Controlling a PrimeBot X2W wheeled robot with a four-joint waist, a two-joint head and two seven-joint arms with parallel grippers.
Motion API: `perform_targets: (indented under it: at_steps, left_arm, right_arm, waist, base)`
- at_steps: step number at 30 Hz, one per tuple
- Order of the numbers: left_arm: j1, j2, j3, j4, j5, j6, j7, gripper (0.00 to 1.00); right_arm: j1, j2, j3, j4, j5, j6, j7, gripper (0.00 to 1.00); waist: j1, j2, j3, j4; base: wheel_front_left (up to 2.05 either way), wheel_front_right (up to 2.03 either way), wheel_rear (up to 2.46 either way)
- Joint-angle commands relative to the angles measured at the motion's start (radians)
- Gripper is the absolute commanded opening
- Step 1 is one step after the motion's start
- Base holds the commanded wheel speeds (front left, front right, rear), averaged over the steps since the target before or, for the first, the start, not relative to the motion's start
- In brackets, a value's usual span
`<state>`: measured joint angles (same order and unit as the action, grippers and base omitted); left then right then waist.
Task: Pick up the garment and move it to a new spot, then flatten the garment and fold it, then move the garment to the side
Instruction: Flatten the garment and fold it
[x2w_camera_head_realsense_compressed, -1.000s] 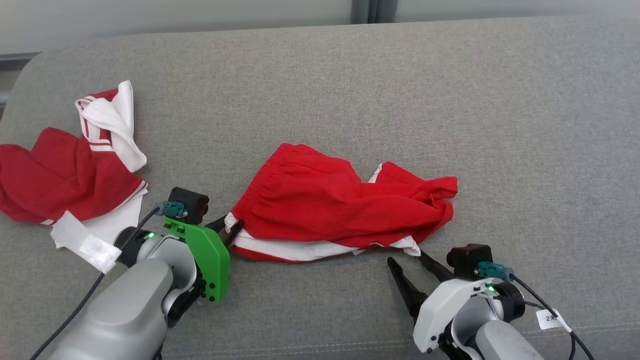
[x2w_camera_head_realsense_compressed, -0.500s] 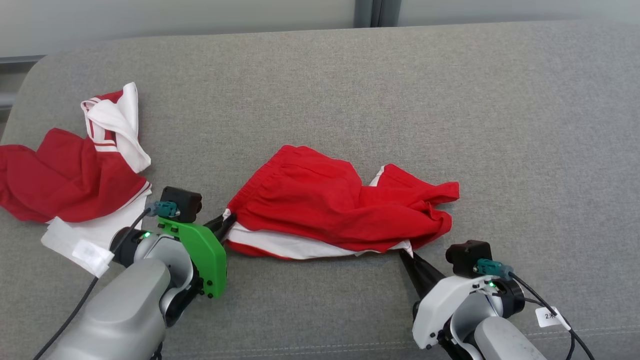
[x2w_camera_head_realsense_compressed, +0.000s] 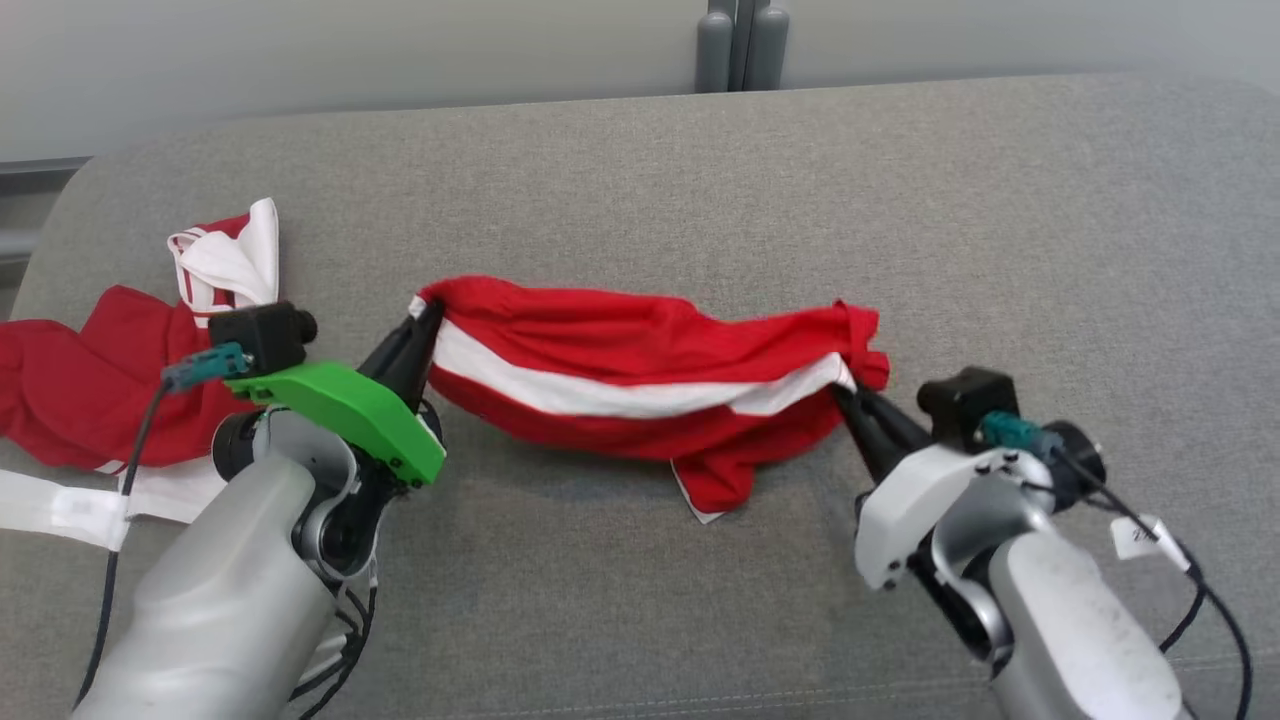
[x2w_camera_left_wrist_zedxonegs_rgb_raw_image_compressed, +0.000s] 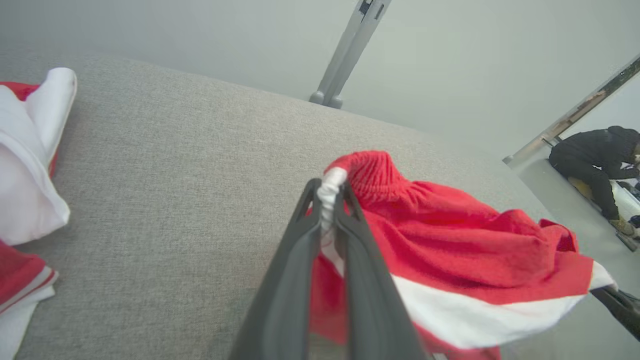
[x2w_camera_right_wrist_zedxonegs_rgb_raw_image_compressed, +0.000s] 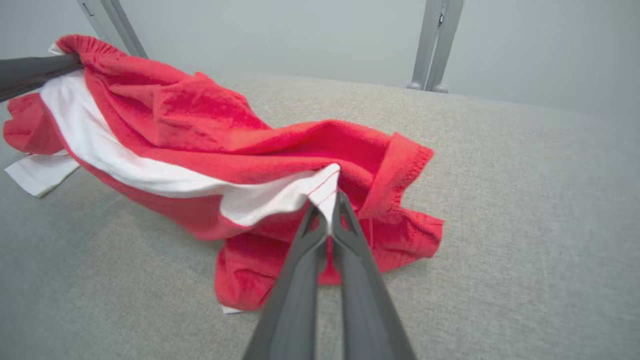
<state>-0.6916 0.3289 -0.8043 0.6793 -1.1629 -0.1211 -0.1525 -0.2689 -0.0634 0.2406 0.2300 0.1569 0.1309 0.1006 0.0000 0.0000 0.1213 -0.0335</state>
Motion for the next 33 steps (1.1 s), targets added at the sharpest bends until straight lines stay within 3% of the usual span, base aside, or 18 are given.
perform_targets:
  at_steps: [1,7,13,18,24,28,31,33]
  left_arm:
    - [-0.025,-0.01,0.031,-0.015,-0.032,0.014,-0.014,0.0]
    - [-0.087,-0.043,0.142,-0.064,-0.131,0.054,-0.04,0.0]
    - [-0.23,-0.044,0.231,-0.079,-0.173,0.092,-0.049,0.0]
    - [-0.393,-0.051,0.338,-0.064,-0.218,0.13,-0.074,0.0]
    - [-0.576,-0.044,0.323,-0.037,-0.156,0.15,-0.064,0.0]
    - [-0.693,-0.06,0.333,-0.01,-0.1,0.131,-0.093,0.0]
    - [-0.774,-0.079,0.362,-0.01,-0.044,0.101,-0.11,0.0]
    - [-0.816,-0.096,0.436,-0.041,0.003,0.078,-0.115,0.0]
  right_arm:
    - [-0.035,-0.037,-0.011,-0.032,-0.015,0.0,0.032,0.0]
    - [-0.191,-0.144,0.004,-0.094,0.014,0.0,0.133,0.0]
    - [-0.428,-0.191,0.026,0.005,0.088,0.0,0.158,0.0]
    - [-0.653,-0.149,-0.016,0.159,0.11,-0.001,0.126,0.0]
    - [-0.876,-0.088,-0.005,0.308,0.109,-0.001,0.087,0.0]
    - [-1.026,-0.049,-0.044,0.414,0.074,-0.001,-0.013,0.0]
    - [-1.139,-0.025,-0.143,0.47,0.005,-0.001,-0.143,0.0]
    - [-1.2,-0.014,-0.231,0.488,-0.053,-0.001,-0.242,0.0]
  waist:
    - [0.0,0.0,-0.003,-0.009]
    - [0.0,0.0,0.032,-0.034]
    - [0.0,0.0,0.124,-0.078]
    - [0.0,0.0,0.224,-0.126]
    - [0.0,0.0,0.324,-0.166]
    - [0.0,0.0,0.37,-0.184]
    - [0.0,0.0,0.389,-0.188]
    - [0.0,0.0,0.401,-0.183]
  base:
    - [0.0,0.0,0.0]
    - [0.0,0.0,0.0]
    - [0.0,0.0,0.0]
    - [0.0,0.0,0.0]
    - [0.0,0.0,0.0]
    - [0.0,0.0,0.0]
    - [0.0,0.0,0.0]
    - [0.0,0.0,0.0]
